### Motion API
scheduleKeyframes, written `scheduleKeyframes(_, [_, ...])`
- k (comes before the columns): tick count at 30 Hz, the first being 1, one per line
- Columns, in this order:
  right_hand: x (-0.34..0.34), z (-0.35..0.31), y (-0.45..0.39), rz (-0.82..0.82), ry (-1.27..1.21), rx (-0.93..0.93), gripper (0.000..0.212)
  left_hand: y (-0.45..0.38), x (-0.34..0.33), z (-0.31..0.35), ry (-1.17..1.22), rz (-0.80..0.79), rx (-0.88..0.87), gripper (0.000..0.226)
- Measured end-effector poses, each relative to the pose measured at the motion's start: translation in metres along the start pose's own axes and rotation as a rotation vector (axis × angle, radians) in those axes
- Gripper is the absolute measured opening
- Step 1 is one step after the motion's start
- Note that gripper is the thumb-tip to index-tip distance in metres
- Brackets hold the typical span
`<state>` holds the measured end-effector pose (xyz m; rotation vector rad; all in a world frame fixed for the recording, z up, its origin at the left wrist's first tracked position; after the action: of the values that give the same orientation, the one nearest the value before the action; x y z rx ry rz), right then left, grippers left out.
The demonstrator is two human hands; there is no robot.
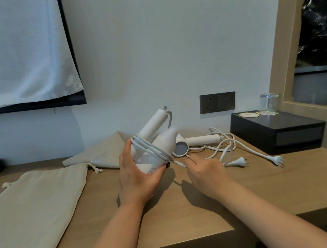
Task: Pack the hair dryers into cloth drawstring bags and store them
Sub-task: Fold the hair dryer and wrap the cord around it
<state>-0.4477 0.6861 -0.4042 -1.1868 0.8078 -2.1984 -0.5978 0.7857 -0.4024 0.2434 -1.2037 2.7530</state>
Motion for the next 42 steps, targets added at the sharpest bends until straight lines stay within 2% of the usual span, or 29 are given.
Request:
scheduleKeyframes(4, [0.028, 0.009, -0.014, -0.001, 0.128, 0.144, 0.026, 0.003, 0.000, 0.007, 0.015, 0.035, 0.000, 0.115])
scheduleKeyframes(8, [0.065, 0.007, -0.035, 0.051, 0.321, 0.350, 0.027, 0.012, 0.009, 0.009, 0.128, 0.085, 0.111, 0.119])
scheduleKeyframes(13, [0.101, 0.010, -0.062, 0.167, 0.440, 0.567, 0.026, 0.021, 0.007, 0.024, 0.212, 0.102, 0.196, 0.119])
scheduleKeyframes(16, [0.119, 0.021, -0.076, 0.199, 0.510, 0.632, 0.028, 0.014, 0.002, 0.049, 0.227, 0.077, 0.271, 0.117])
scheduleKeyframes(19, [0.138, 0.033, -0.087, 0.237, 0.544, 0.670, 0.030, -0.003, -0.003, 0.083, 0.112, -0.050, 0.281, 0.112])
scheduleKeyframes(24, [0.174, 0.048, -0.092, 0.365, 0.571, 0.758, 0.027, -0.013, -0.013, 0.124, 0.098, -0.363, 0.214, 0.111])
scheduleKeyframes(28, [0.197, 0.054, -0.090, 0.476, 0.606, 0.827, 0.026, -0.007, -0.011, 0.141, 0.092, -0.513, 0.147, 0.110])
scheduleKeyframes(34, [0.214, 0.055, -0.082, 0.569, 0.543, 0.913, 0.019, 0.005, 0.001, 0.186, -0.015, -0.623, -0.146, 0.120])
scheduleKeyframes(42, [0.226, 0.064, -0.082, 0.600, 0.451, 0.819, 0.016, 0.003, 0.013, 0.193, 0.040, -0.626, -0.308, 0.120])
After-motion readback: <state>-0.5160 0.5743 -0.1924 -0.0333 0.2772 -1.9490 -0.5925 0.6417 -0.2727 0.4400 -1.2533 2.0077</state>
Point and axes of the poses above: each hand's wrist, its own y-axis away from the middle knuckle, its own x-axis out of the back of the hand, z = x × y, the point moved 8 cm from there along -y, towards the middle knuckle, and after that the axes turned 12 degrees about y, right-handed, at the moved point
